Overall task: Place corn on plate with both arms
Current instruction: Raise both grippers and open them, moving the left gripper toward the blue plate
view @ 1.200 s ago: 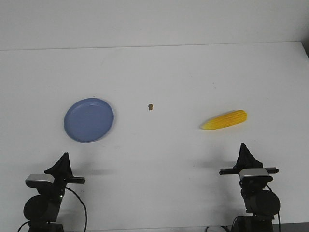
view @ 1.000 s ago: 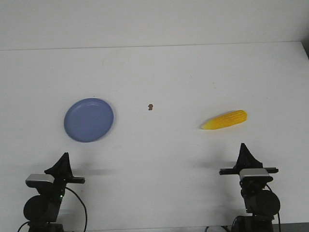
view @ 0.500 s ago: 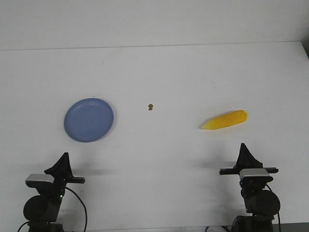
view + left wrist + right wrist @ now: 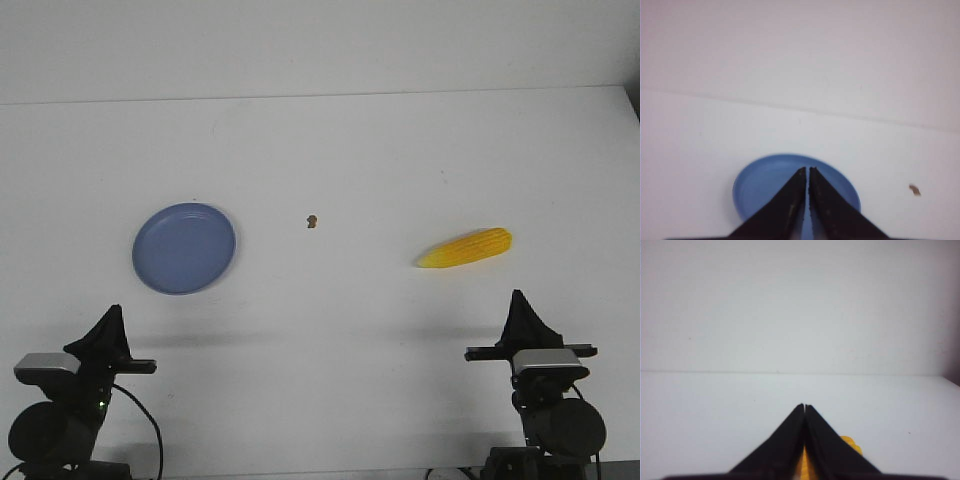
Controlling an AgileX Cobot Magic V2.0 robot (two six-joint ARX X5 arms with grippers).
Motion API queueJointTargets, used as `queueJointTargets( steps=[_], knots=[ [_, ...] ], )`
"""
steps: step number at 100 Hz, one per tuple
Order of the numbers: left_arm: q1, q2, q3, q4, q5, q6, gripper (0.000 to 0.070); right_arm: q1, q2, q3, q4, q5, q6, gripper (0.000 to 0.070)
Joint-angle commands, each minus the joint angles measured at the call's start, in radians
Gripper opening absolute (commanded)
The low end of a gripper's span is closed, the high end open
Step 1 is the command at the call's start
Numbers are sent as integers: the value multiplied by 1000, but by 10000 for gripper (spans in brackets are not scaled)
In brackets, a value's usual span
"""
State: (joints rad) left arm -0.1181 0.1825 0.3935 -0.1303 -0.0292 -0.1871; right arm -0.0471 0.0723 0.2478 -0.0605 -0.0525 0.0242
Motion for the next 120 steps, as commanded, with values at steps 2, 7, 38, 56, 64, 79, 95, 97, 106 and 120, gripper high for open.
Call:
queueJointTargets(
  steps=[2, 7, 38, 56, 64, 79, 95, 97, 106, 120],
  knots=[
    [0, 93, 130, -95, -5, -13, 12, 0, 50, 95, -106, 0, 12, 4],
    [0, 167, 224, -178, -5, -12, 12, 0, 96, 164, -170, 0, 11, 4],
    [0, 518, 649, -503, 2, 102, 12, 0, 409, 559, -571, 0, -48, 4],
    [0, 573, 695, -527, 3, 100, 12, 2, 499, 636, -636, -10, -46, 4],
    [0, 574, 695, -528, 3, 100, 12, 2, 500, 637, -640, -31, -40, 4],
    [0, 573, 695, -536, 3, 92, 109, 2, 498, 637, -653, -27, -38, 19],
    [0, 573, 695, -551, 2, 88, 459, 2, 499, 637, -673, -26, -13, 334],
    [0, 573, 695, -550, 3, 88, 464, 2, 499, 637, -673, -26, -13, 389],
    [0, 573, 695, -550, 3, 89, 463, 2, 499, 637, -673, -26, -13, 507],
    [0, 579, 695, -541, 3, 88, 463, 2, 499, 637, -672, -26, -13, 507]
  ],
)
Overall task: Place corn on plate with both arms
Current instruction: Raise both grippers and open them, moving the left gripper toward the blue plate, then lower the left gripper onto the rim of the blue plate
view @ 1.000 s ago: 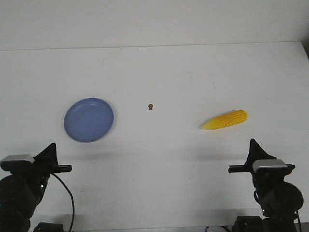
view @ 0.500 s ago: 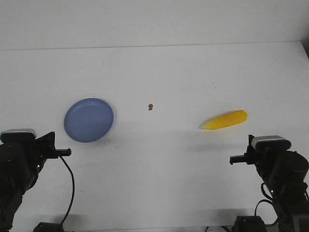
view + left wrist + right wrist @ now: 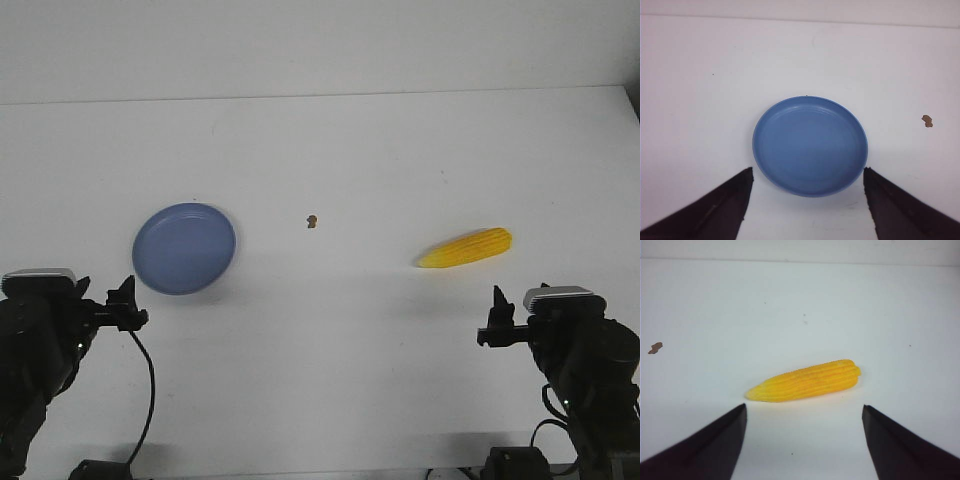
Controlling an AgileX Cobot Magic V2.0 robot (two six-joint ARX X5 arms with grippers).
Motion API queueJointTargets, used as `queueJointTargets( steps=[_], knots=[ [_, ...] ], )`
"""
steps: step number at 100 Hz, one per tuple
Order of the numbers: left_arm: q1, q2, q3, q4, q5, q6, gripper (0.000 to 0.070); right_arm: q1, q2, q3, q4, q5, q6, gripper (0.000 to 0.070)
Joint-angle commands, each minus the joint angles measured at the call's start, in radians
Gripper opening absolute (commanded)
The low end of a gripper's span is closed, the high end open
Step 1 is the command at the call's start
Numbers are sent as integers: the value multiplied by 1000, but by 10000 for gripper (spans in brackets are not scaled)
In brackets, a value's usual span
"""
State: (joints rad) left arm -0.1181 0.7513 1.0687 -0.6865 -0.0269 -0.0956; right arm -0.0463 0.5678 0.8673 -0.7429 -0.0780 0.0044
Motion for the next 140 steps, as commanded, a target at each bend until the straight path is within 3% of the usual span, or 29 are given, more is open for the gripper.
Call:
queueJointTargets(
  steps=[1, 18, 32, 51, 70, 140],
  knots=[
    [0, 13, 19, 18, 0, -3, 463, 1, 3, 18, 11, -1, 7, 507],
    [19, 125, 41, 97, -1, -56, 463, 1, 3, 18, 19, -1, 7, 507],
    [94, 320, 119, 80, 6, -95, 463, 1, 3, 18, 25, -1, 7, 507],
    [174, 560, 182, 100, 108, -97, 463, 1, 3, 18, 24, -1, 7, 507],
    [212, 727, 183, 114, 115, -96, 463, 1, 3, 18, 24, -1, 7, 507],
    [231, 1022, 183, 208, 138, -97, 460, 1, 3, 18, 23, -1, 7, 507]
  ],
)
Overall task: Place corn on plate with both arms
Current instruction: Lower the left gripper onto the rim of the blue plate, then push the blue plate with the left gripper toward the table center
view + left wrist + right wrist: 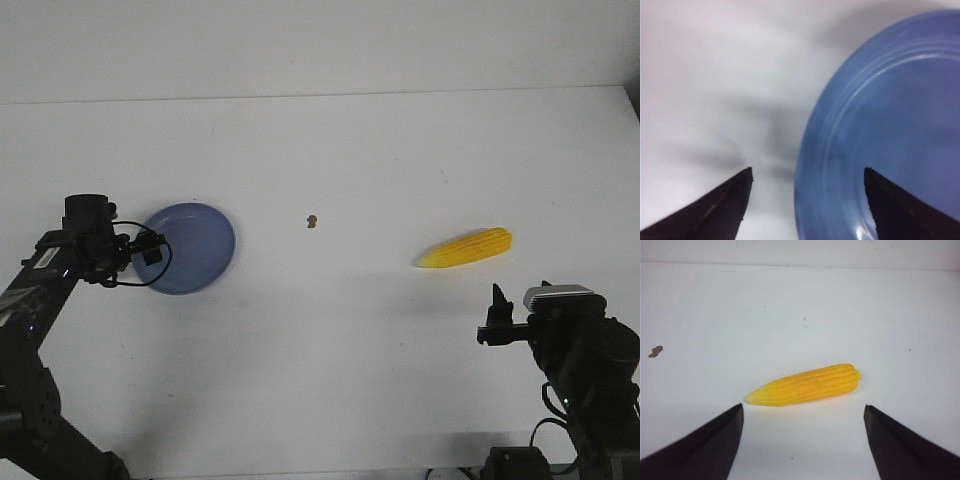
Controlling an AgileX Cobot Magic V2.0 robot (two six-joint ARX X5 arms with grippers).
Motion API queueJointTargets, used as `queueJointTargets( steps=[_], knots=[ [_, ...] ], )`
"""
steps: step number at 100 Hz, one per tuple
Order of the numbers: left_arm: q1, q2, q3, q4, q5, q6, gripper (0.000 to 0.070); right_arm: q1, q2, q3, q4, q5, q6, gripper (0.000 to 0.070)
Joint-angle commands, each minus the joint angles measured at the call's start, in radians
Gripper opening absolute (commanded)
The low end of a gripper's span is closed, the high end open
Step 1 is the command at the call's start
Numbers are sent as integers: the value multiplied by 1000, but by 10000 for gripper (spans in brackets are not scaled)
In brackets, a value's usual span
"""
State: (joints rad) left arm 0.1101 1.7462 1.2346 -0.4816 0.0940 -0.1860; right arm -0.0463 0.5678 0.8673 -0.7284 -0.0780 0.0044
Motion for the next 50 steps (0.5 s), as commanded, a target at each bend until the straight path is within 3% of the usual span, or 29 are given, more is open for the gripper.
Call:
queueJointTargets(
  steps=[1, 5, 8, 18, 34, 50],
  knots=[
    [3, 29, 17, 4, 19, -6, 457, 1, 3, 18, 8, -1, 8, 506],
    [3, 35, 17, 7, 27, -6, 430, 1, 3, 18, 8, -1, 8, 507],
    [3, 38, 17, 8, 33, -6, 364, 1, 3, 18, 8, -1, 7, 507],
    [3, 39, 17, 17, 43, 0, 3, 1, 3, 18, 8, -1, 7, 507],
    [3, 38, 17, 22, 76, 1, 9, 1, 3, 18, 0, -1, 7, 506],
    [7, -3, 17, -2, 226, 2, 9, 1, 3, 18, -7, -1, 7, 507]
  ],
)
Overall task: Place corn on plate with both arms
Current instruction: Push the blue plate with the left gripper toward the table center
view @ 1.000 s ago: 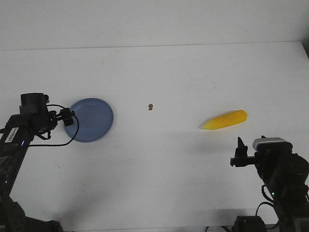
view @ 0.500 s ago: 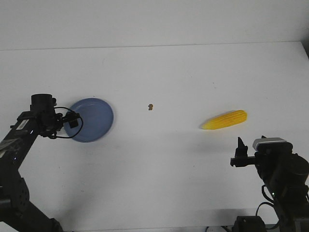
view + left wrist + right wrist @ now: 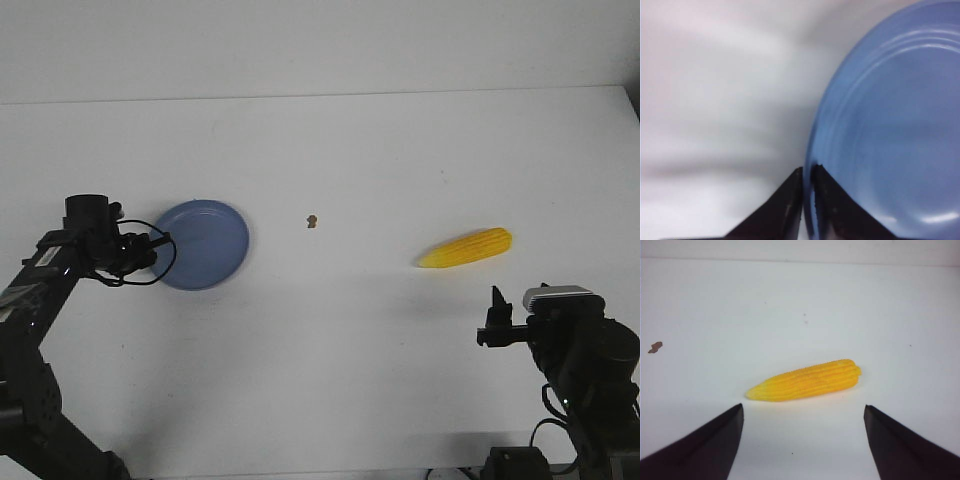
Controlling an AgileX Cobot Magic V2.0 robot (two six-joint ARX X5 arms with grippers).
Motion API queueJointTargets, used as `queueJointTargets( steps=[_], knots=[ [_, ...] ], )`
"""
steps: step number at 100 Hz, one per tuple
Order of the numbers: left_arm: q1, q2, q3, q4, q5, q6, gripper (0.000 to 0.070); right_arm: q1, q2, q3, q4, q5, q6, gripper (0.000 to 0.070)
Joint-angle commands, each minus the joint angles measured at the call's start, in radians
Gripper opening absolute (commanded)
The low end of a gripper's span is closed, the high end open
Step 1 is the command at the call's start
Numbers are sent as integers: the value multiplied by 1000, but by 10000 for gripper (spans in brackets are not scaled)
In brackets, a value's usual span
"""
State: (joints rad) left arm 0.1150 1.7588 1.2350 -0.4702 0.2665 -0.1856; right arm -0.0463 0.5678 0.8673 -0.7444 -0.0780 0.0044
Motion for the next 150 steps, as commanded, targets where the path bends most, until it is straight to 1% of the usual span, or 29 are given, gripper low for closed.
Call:
queueJointTargets(
  steps=[1, 8, 18, 36, 53, 66, 91, 108, 130, 132, 134, 135, 137, 138, 141, 147, 150],
  knots=[
    [2, -21, 17, -16, 63, 2, 9, 1, 3, 18, 8, -1, 7, 507],
    [-18, -56, 17, -31, 109, 1, 9, 1, 3, 18, 9, -1, 7, 507],
    [-72, -109, 16, -37, 132, -6, 9, 1, 3, 18, 10, -1, 8, 506],
    [-234, -153, 15, -37, 185, -27, 8, 1, 3, 18, 10, -1, 8, 506],
    [-396, -138, 1, 3, 174, -39, 8, 1, 3, 18, 10, -1, 8, 506],
    [-473, -113, 0, 5, 153, -41, 8, 1, 3, 18, 10, -1, 8, 506],
    [-516, -43, 0, 24, 146, -46, 8, 1, 3, 18, 10, -1, 22, 506],
    [-525, 21, 0, 30, 176, -52, 8, 1, 3, 18, 10, -1, 22, 506],
    [-530, 58, 0, 38, 176, -52, 22, 1, 3, 18, 10, -1, 22, 507],
    [-530, 58, 0, 39, 176, -53, 34, 1, 3, 18, 10, -1, 22, 506],
    [-529, 58, 0, 42, 176, -53, 61, 1, 3, 18, 10, -1, 22, 507],
    [-529, 58, 0, 43, 176, -53, 84, 1, 3, 18, 10, -1, 22, 506],
    [-529, 58, 0, 46, 176, -56, 150, 1, 3, 18, 10, -1, 23, 506],
    [-529, 58, 0, 47, 176, -57, 167, 1, 3, 18, 10, -1, 23, 507],
    [-529, 58, 0, 47, 176, -61, 273, 1, 3, 18, 10, -1, 23, 507],
    [-529, 58, 0, 47, 176, -62, 514, 1, 3, 18, 10, -1, 26, 507],
    [-529, 58, 0, 47, 176, -61, 610, 1, 3, 18, 10, -1, 26, 506]
  ],
)
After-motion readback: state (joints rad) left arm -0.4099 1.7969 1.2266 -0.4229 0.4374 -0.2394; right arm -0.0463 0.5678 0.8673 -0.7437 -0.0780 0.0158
